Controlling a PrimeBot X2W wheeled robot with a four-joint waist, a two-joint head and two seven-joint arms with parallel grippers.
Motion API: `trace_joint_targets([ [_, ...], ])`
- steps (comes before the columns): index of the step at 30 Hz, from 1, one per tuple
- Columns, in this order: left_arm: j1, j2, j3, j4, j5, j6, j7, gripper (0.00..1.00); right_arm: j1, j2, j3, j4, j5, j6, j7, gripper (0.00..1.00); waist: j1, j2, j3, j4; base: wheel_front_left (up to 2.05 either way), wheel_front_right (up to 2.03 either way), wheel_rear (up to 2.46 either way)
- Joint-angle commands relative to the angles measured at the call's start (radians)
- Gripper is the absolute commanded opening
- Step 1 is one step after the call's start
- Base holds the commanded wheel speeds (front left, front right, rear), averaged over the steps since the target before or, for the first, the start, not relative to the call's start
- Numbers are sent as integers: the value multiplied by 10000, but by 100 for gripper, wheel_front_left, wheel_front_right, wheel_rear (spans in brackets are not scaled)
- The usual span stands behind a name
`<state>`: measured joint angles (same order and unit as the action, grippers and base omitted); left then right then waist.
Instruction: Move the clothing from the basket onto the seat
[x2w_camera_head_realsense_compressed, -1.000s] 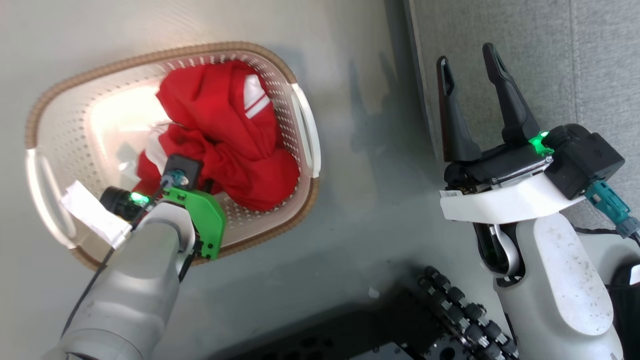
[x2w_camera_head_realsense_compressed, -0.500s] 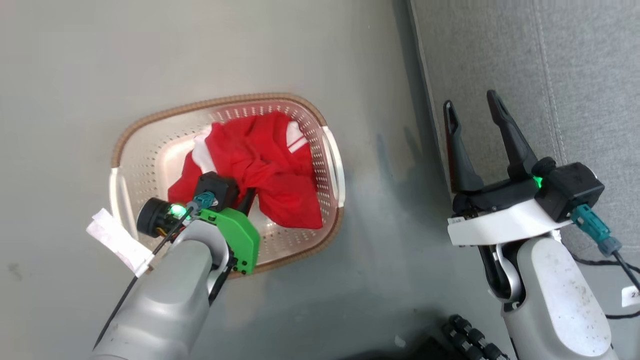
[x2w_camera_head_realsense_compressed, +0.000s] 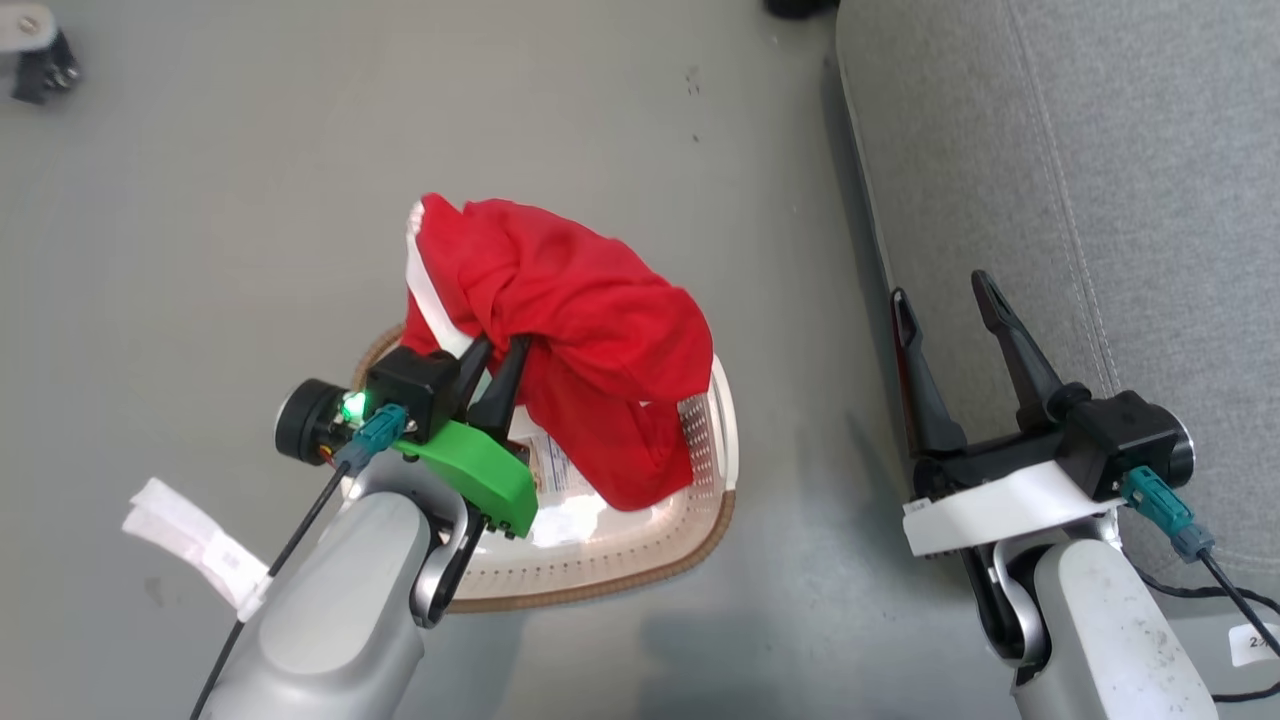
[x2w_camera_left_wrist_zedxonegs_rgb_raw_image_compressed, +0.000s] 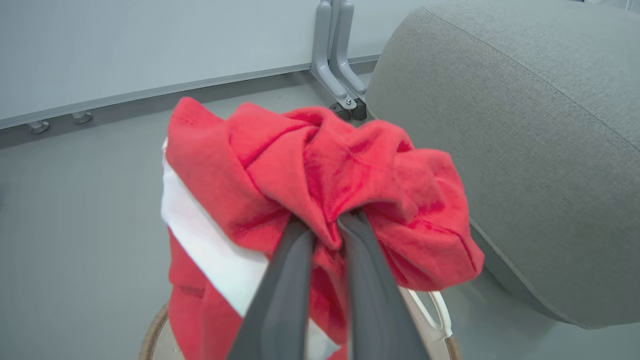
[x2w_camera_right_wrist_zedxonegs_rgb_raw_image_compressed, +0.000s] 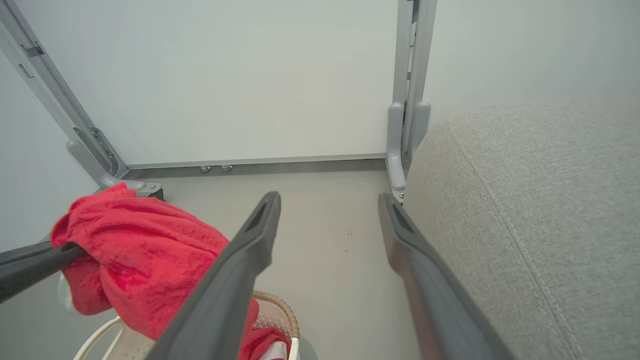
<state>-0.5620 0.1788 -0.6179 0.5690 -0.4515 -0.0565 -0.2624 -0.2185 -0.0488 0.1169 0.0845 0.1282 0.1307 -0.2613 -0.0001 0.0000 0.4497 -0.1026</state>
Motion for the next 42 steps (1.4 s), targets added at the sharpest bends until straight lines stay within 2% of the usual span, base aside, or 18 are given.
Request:
trace_joint_targets([
  [1,250,68,183,-391,124,92,-33,0,189,-33,-17,13,-60,1,38,100,1,0,-811,469,0,0,0],
  [9,1112,-24,1452,-3014,779,194,-34,0,622,-54,-13,-123,-80,1,361,100,1,0,-1617,640,0,0,0],
  [21,2465,-584,2794,-5487,1546,-175,-21,0,1379,-124,21,-440,8,1,850,100,1,0,-2715,699,0,0,0],
  [29,3545,-819,2863,-6183,1904,-406,-23,0,1994,-116,114,-717,44,1,1273,100,1,0,-3455,702,0,0,0],
  [42,4537,-962,2762,-6389,2092,-562,-23,0,2724,-82,246,-1033,192,1,1699,100,1,0,-4038,728,0,0,0],
])
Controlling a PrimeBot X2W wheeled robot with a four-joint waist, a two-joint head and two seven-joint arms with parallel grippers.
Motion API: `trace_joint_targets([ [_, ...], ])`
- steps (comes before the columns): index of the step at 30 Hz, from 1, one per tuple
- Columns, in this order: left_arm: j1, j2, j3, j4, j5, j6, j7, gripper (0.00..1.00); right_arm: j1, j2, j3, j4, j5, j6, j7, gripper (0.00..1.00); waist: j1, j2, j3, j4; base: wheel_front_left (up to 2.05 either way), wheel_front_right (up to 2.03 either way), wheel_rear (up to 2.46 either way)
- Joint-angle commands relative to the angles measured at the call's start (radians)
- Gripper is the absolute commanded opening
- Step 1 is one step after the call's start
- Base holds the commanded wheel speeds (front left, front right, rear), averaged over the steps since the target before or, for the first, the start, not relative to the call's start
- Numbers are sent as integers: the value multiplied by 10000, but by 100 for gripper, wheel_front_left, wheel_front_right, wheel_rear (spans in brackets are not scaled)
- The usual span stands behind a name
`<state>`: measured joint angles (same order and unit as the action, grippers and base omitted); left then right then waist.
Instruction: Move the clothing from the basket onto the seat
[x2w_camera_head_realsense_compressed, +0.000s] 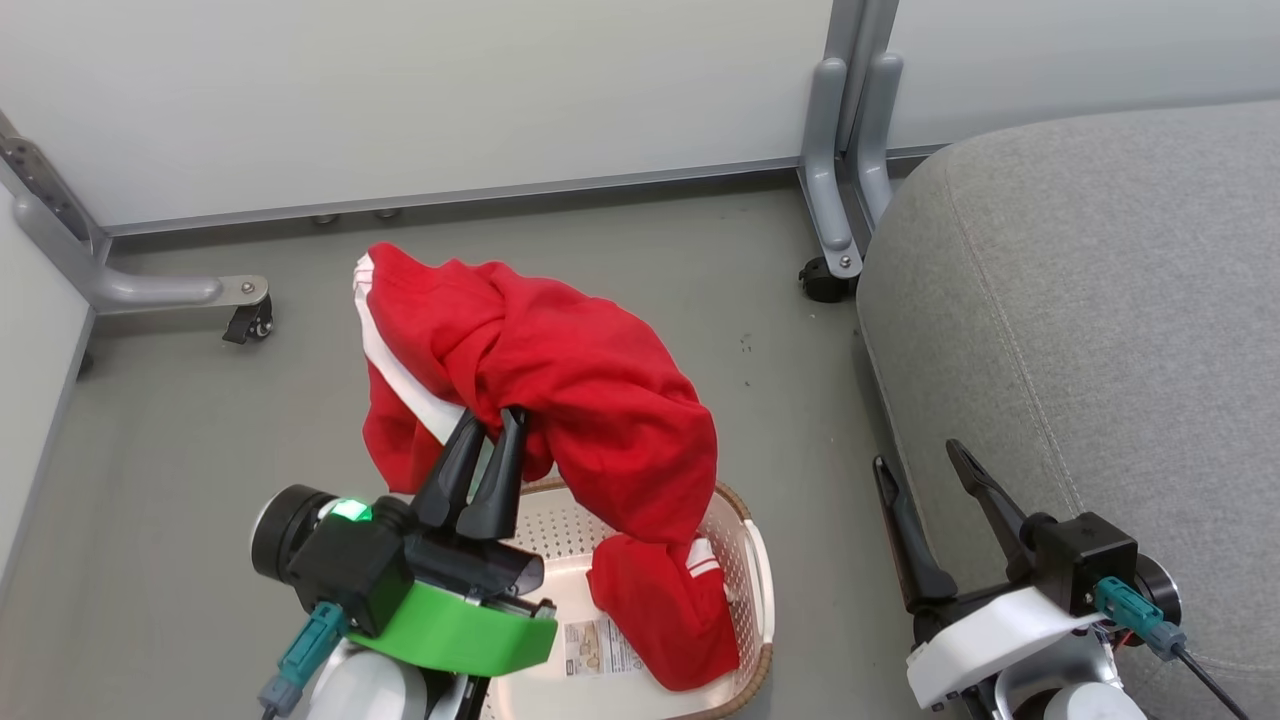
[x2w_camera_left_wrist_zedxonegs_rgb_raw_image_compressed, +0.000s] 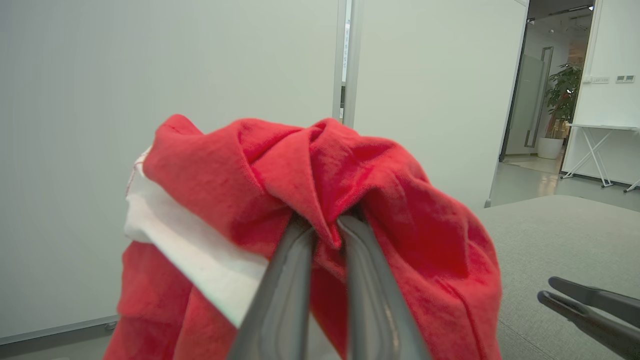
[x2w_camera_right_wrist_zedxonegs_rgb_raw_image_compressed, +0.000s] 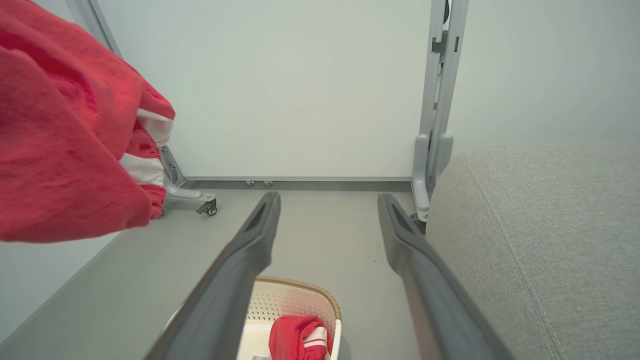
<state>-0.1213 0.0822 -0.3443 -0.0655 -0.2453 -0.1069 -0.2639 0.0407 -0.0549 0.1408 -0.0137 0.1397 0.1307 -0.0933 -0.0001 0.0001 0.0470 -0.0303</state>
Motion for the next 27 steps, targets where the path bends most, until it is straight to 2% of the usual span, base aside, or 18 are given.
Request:
trace_joint_targets([
  [1,135,-9,25,-42,33,-71,-7,0,166,-22,10,-59,83,1,28,100,1,-1,-20,9,0,0,0],
  [18,103,-120,23,-70,69,-150,-8,0,112,16,76,-143,87,1,207,100,1,-1,31,130,0,0,0],
  [27,-119,-154,8,-112,115,-172,-6,0,-766,-89,1131,-890,642,1,508,100,1,-1,210,226,0,0,0],
])
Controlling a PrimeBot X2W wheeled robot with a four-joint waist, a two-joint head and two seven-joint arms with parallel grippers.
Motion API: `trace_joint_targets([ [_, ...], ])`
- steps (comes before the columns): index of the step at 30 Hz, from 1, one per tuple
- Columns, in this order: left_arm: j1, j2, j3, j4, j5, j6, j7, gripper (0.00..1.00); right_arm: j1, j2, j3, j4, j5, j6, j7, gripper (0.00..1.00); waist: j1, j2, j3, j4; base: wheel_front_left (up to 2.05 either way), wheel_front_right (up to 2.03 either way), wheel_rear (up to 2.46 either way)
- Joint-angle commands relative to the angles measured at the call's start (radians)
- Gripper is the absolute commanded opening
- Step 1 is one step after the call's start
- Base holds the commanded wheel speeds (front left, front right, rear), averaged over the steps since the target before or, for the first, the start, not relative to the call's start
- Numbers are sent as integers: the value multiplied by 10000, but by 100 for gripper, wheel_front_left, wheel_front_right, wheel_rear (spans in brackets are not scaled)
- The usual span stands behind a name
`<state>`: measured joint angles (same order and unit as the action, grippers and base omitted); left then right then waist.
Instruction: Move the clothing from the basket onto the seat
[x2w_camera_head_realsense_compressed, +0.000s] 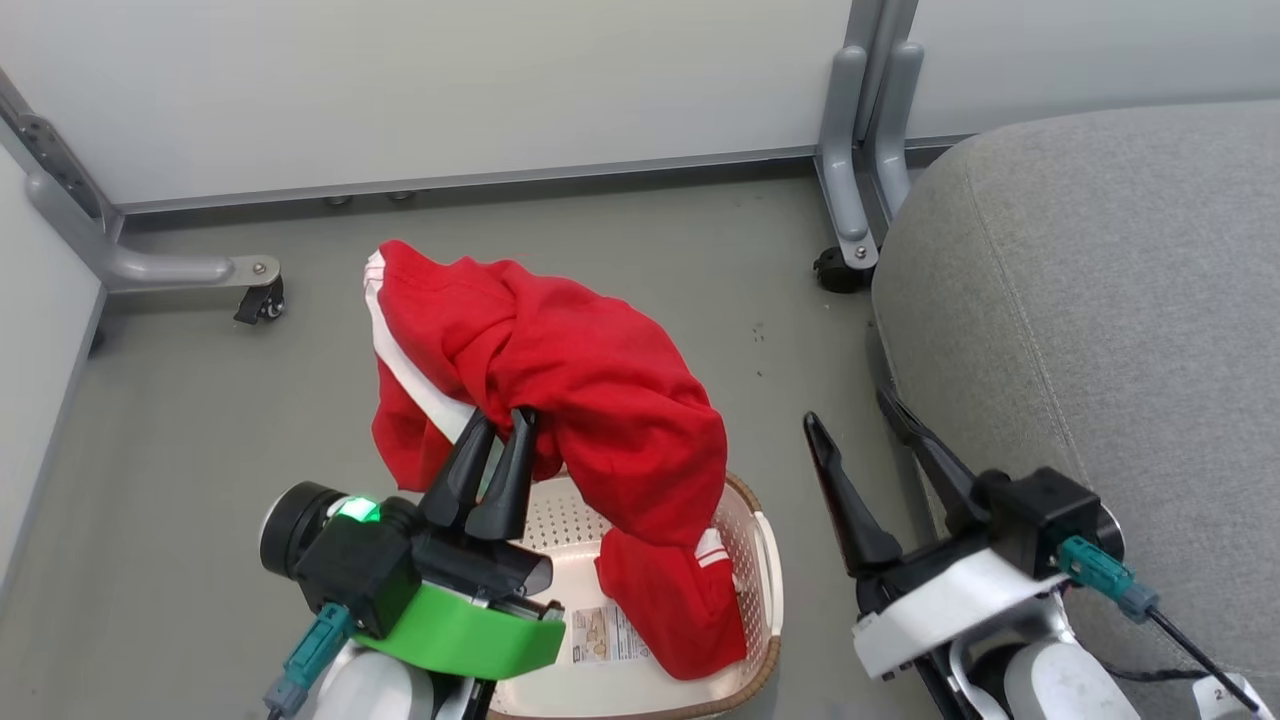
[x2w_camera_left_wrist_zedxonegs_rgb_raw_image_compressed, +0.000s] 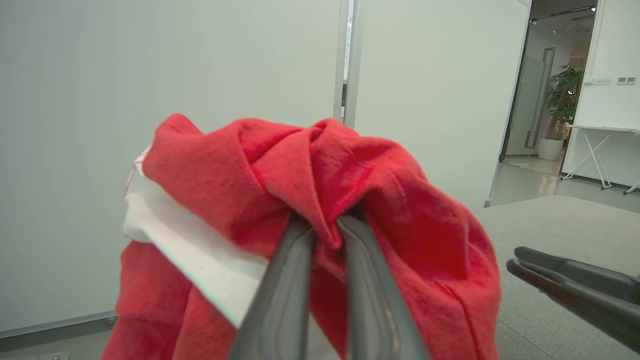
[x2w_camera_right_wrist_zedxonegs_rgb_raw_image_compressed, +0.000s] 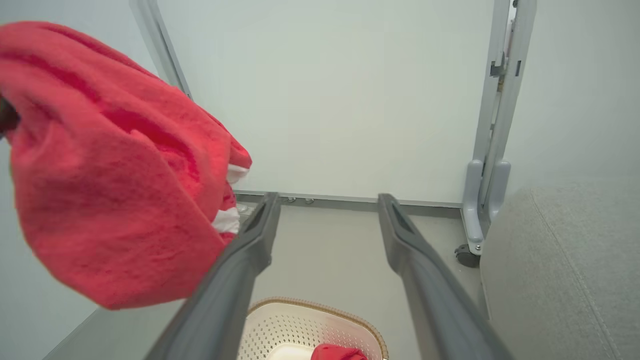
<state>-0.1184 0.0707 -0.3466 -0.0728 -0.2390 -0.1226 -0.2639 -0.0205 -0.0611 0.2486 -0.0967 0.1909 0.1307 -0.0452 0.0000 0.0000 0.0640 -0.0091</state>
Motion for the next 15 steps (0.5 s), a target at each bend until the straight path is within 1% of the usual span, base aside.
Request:
trace_joint_targets([
  [1,-172,-42,28,-42,62,-20,-8,0,-342,-73,253,-198,172,1,80,100,0,0,63,22,0,0,0],
  [9,-348,-68,-92,-8,102,-52,-8,0,-1559,-375,1980,-887,1201,1,461,100,0,0,302,201,0,0,0],
  [12,-421,-75,-173,8,117,-65,-6,0,-1836,-510,2615,-742,1523,1,627,100,0,0,366,274,0,0,0],
  [15,-492,-85,-262,7,112,-78,-8,0,-2156,-642,3093,-307,1735,1,737,100,0,0,428,335,0,0,0],
])
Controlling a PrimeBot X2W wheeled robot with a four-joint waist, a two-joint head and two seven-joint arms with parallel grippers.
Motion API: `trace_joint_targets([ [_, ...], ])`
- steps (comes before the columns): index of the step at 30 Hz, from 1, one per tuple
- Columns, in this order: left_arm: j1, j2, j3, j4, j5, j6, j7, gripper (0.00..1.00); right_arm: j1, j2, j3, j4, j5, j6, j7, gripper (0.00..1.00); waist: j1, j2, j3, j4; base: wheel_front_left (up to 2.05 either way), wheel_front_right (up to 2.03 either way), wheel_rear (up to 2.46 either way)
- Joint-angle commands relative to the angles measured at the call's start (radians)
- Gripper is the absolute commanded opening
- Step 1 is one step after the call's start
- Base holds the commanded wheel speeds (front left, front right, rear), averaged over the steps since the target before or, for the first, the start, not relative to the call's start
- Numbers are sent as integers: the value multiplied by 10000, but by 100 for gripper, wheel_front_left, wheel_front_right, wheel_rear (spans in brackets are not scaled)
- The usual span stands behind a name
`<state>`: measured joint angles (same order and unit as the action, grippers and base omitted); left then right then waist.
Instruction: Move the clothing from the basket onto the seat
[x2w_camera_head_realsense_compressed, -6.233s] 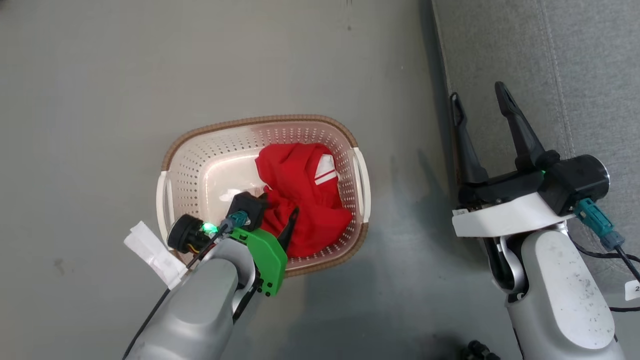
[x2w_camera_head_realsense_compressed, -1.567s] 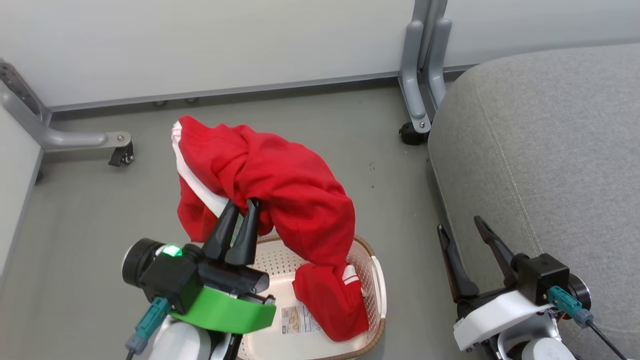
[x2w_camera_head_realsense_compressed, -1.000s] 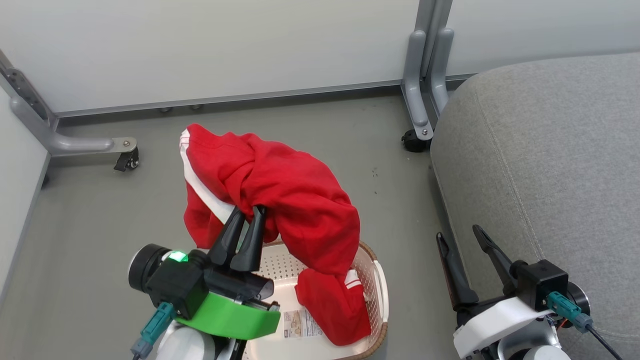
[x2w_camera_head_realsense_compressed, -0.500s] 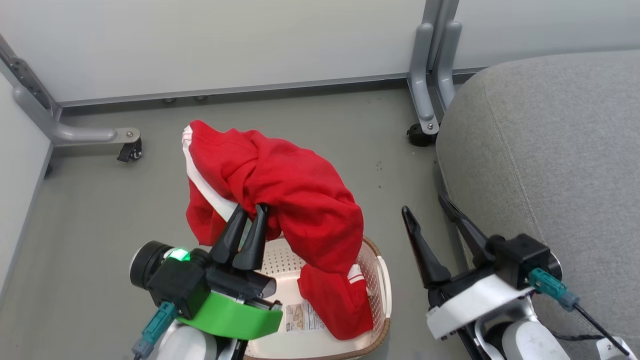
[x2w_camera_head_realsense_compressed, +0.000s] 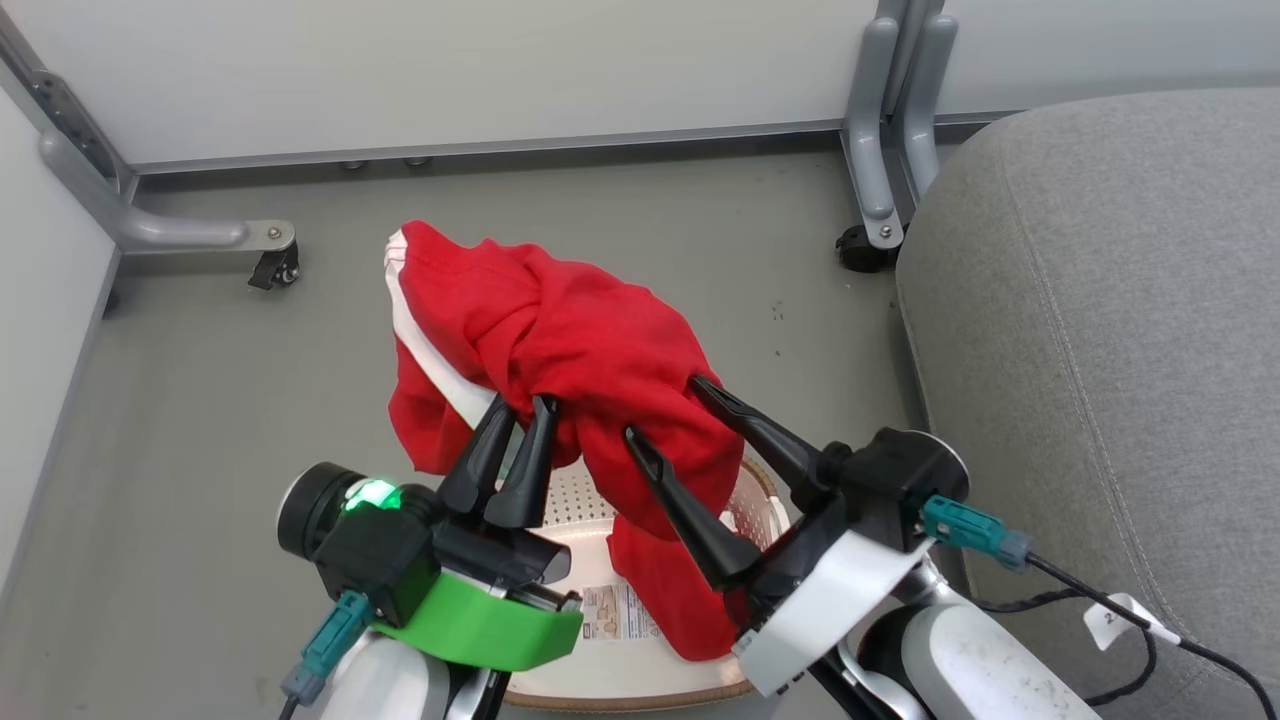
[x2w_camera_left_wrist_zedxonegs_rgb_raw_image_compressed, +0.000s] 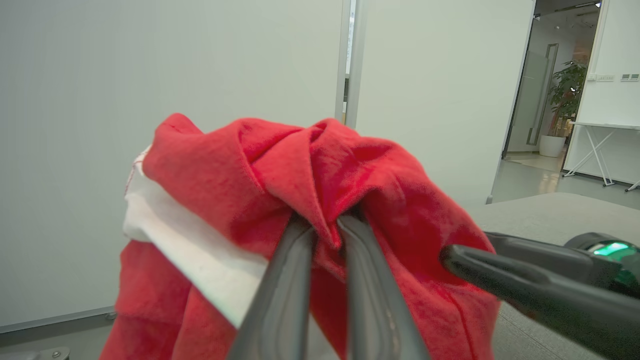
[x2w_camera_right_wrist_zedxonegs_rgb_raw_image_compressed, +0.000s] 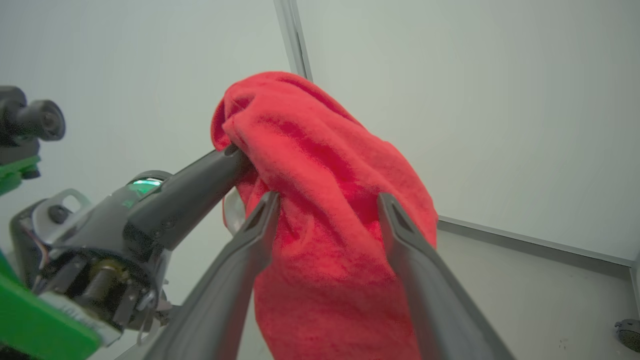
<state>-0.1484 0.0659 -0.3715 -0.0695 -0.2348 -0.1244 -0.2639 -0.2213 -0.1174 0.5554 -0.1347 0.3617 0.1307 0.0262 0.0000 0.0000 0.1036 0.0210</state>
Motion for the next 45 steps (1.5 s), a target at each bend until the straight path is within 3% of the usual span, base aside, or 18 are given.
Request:
trace_joint_targets([
  [1,-202,-38,-34,-24,63,-63,-8,0,-247,-80,145,222,104,1,35,100,0,0,44,51,0,0,0],
  [13,-304,-42,-300,-12,-76,-71,-8,0,-1647,194,1622,2399,497,1,-157,100,0,0,79,189,0,0,0],
  [14,-310,-41,-310,-20,-77,-72,-8,0,-1747,251,1678,2534,512,1,-230,84,0,0,82,194,0,0,0],
  [16,-309,-43,-321,-34,-87,-75,-8,0,-1872,313,1826,2769,574,2,-286,20,0,0,81,201,0,0,0],
  [17,-307,-45,-329,-37,-91,-74,-8,0,-1931,333,1876,2879,621,1,-338,0,0,0,80,208,0,0,0],
  [39,-270,-40,-420,119,-225,-77,-6,0,-2275,367,2109,3458,909,1,-892,0,0,0,72,205,0,0,0],
  [40,-268,-29,-437,166,-261,-77,-8,24,-2284,358,2083,3448,895,1,-917,0,0,0,69,211,0,0,0],
  [41,-278,-27,-443,185,-284,-77,-8,86,-2292,351,2058,3441,902,1,-936,0,0,0,69,217,0,0,0],
  [42,-283,-26,-452,195,-288,-77,-6,100,-2319,344,2012,3422,872,1,-997,0,0,0,67,219,0,0,0],
  [45,-236,22,-497,199,-272,-76,-6,100,-2376,304,1869,3392,776,1,-1182,0,0,0,46,240,0,0,0],
])
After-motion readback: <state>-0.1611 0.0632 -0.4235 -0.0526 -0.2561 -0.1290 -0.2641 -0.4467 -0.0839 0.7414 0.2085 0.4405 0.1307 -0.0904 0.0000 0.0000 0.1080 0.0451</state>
